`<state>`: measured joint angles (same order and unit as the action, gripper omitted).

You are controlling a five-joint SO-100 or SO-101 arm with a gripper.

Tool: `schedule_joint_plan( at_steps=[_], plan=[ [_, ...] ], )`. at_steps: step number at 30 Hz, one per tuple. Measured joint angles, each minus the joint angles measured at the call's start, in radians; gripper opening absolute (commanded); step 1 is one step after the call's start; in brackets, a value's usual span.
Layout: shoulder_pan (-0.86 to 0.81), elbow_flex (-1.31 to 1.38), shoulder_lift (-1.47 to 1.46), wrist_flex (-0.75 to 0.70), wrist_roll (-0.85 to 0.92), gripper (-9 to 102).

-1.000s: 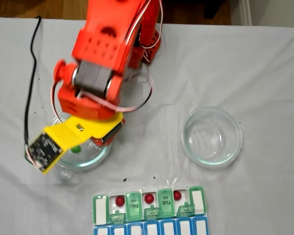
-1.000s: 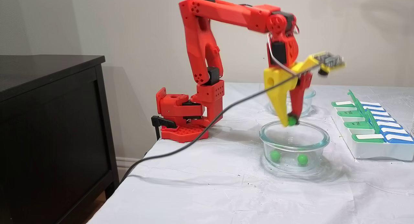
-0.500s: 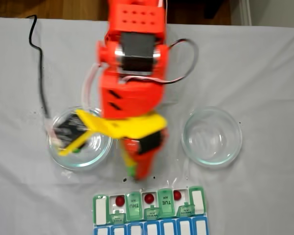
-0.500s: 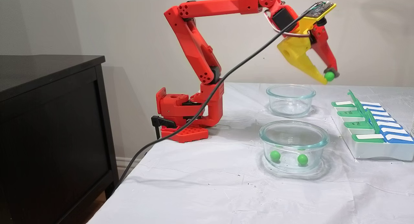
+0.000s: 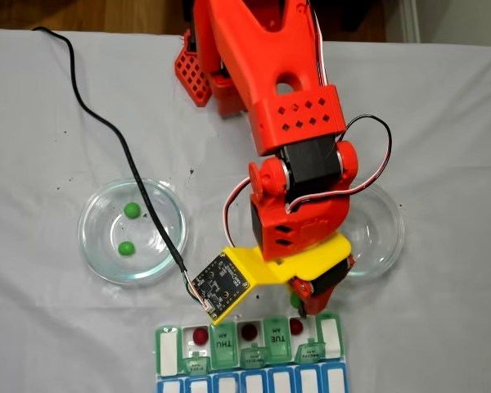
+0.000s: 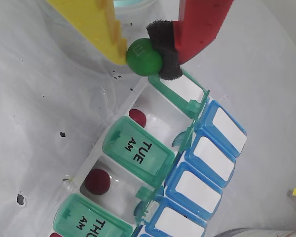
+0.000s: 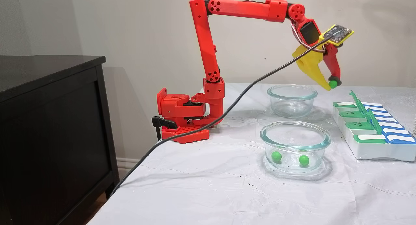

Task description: Sort medicines into box.

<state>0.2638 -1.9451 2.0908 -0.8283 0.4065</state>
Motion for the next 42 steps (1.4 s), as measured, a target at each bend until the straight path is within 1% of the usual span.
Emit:
schedule_joint_plan(
  at_steps=[4, 10, 20, 28, 39, 42],
  plan=[
    [0.012, 0.000, -0.012, 0.003, 0.005, 0],
    [0.012, 0.000, -0.041, 0.054, 0.005, 0],
    [0.012, 0.023, -0.127, 0.066, 0.009, 0],
    [0.011, 0.025, -0.133, 0.153, 0.049, 0],
    [0.003, 0.040, -0.212, 0.172, 0.074, 0],
    [0.000, 0.040, -0.212, 0.213, 0.080, 0]
  ],
)
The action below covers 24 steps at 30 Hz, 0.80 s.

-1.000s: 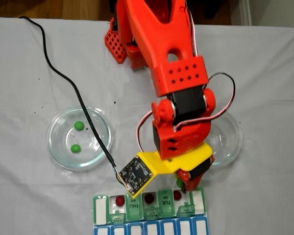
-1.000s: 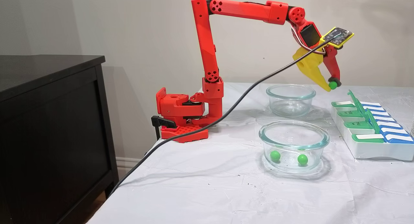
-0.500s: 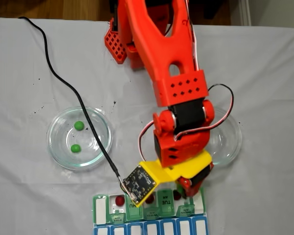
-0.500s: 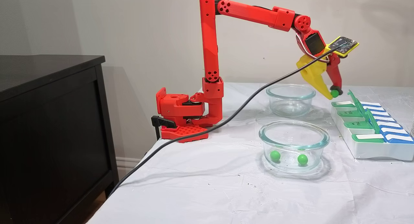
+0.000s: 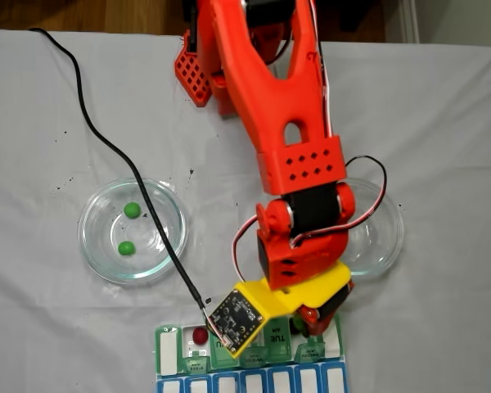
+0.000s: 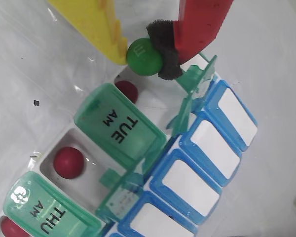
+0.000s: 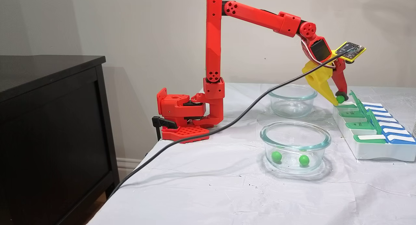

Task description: Sort medicines into box.

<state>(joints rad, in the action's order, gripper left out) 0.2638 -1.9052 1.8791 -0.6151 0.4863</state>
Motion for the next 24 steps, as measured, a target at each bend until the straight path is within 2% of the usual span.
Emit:
schedule_joint_plan(
  at_steps=[10, 17, 21, 24],
  plan=[
    [-0.015, -0.021, -0.002, 0.143, 0.052, 0],
    [-0.015, -0.071, -0.002, 0.161, 0.084, 0],
    [-0.015, -0.075, -0.002, 0.161, 0.087, 13],
    [-0.015, -0.075, -0.002, 0.161, 0.087, 18]
  ],
)
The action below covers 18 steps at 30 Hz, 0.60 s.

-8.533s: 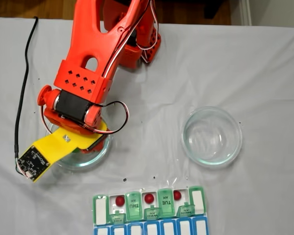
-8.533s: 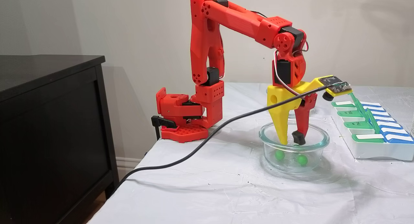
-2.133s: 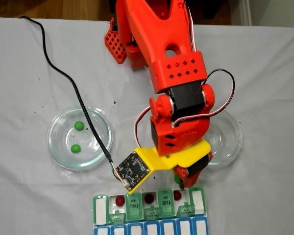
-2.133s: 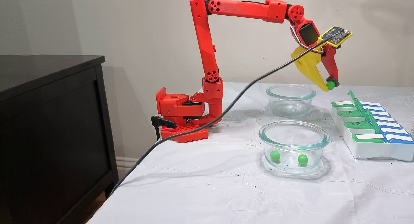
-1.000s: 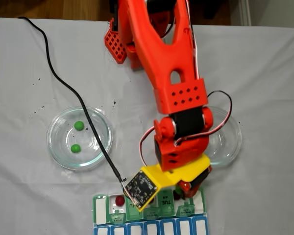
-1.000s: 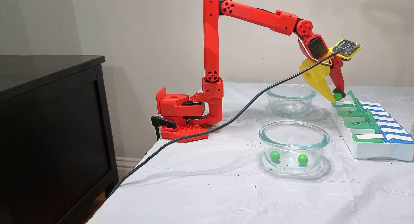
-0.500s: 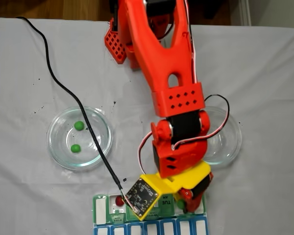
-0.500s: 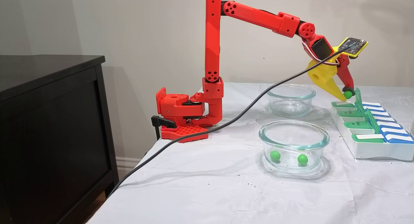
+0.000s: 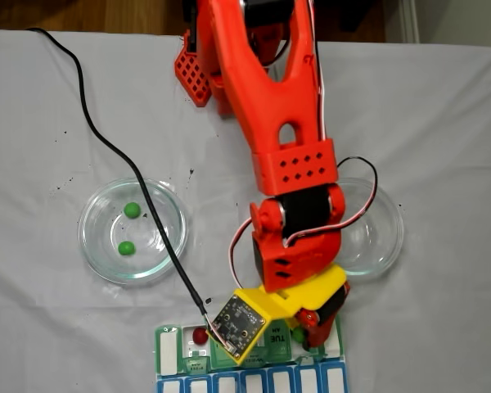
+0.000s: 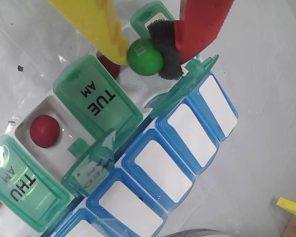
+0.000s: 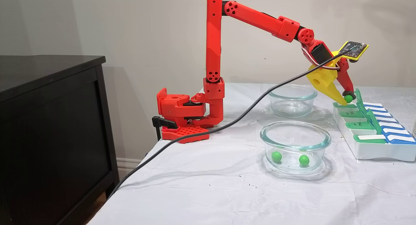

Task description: Sort medicines into box.

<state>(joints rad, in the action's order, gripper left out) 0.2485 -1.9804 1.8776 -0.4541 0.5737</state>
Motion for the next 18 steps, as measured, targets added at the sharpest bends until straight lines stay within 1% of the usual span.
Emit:
schedule_joint_plan(
  at_steps=[6, 9, 13, 15, 16, 18],
  plan=[
    [0.002, 0.002, -0.020, -0.044, 0.000, 23],
    [0.002, 0.002, -0.020, -0.063, 0.000, 21],
    [0.000, 0.003, -0.020, -0.084, 0.000, 22],
    [0.000, 0.018, -0.020, -0.114, 0.000, 19],
    [0.000, 0.025, -0.020, -0.130, 0.000, 14],
    [-0.003, 0.026, -0.006, -0.163, 0.000, 0]
  ],
)
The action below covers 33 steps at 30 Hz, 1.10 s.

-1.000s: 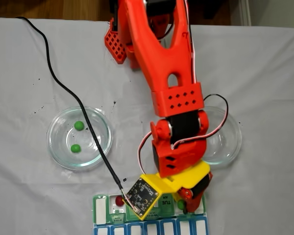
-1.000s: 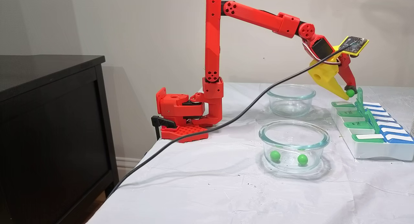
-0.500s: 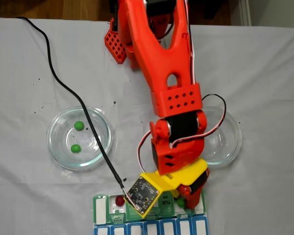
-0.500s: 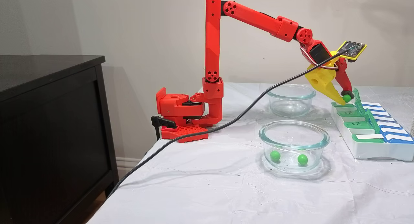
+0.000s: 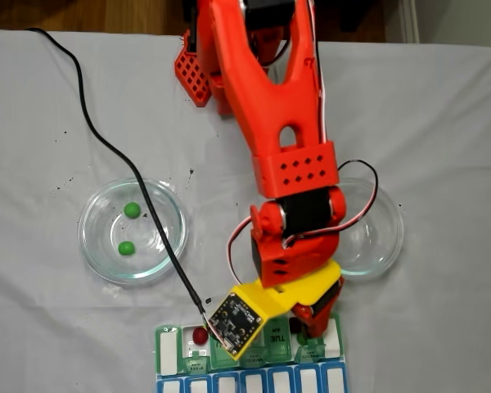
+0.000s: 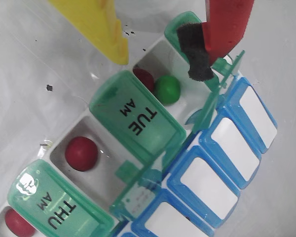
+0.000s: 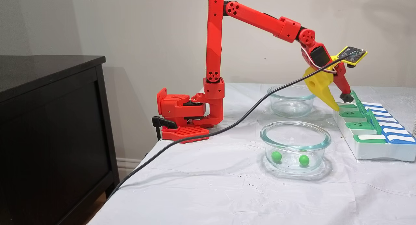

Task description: Sort medicines into box.

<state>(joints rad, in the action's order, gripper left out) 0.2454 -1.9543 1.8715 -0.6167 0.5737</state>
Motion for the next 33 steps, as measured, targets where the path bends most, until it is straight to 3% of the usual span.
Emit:
schedule_joint_plan(
  at_steps=[6, 16, 20, 25, 33],
  plan=[
    [-0.087, 0.000, 0.120, -0.135, 0.048, 0],
    [-0.362, 0.054, 0.287, -0.591, 0.268, 0],
    [-0.437, 0.055, 0.287, -0.693, 0.371, 0],
    [-0.572, 0.055, 0.279, -0.744, 0.488, 0],
    [-0.678, 0.012, 0.261, -0.699, 0.640, 0]
  ],
)
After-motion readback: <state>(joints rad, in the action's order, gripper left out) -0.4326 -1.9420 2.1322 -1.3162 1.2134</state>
